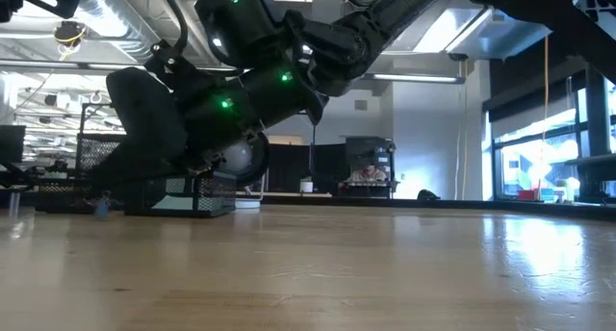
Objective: Pick and place office supplies into organizer
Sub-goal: Put the blue binder clip into the black desk organizer
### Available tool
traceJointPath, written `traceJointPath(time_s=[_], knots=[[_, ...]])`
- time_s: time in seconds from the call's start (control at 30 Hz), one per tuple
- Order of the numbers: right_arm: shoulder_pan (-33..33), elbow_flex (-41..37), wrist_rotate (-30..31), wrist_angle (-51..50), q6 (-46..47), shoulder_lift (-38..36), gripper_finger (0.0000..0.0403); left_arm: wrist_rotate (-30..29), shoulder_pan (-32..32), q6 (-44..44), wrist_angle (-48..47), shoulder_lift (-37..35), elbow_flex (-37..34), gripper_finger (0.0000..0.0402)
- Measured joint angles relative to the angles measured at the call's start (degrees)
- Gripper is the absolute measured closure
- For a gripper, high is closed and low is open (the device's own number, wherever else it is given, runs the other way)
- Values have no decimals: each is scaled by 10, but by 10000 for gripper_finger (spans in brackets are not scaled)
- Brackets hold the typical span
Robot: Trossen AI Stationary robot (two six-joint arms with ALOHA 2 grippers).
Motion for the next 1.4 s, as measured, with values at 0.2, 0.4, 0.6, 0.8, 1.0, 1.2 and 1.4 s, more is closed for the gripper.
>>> traceJointPath(time_s=[0.2,0.4,0.6,0.8,1.0,1.2,1.4], knots=[[0,0,0,0,0,0,279,0,0,0,0,0,0,337],[1,18,-8,-19,2,-3,277,0,0,-1,0,0,0,337],[3,110,-87,-209,-10,-55,277,-34,0,0,0,0,0,337],[16,251,-98,-568,-29,-64,276,-8,0,7,0,0,0,328],[34,349,-24,-787,-31,-73,276,3,0,10,1,0,0,325],[52,309,112,-855,-14,-142,276,-22,0,-36,1,0,0,314],[64,137,169,-787,32,-268,276,-19,15,-79,-12,0,0,274]])
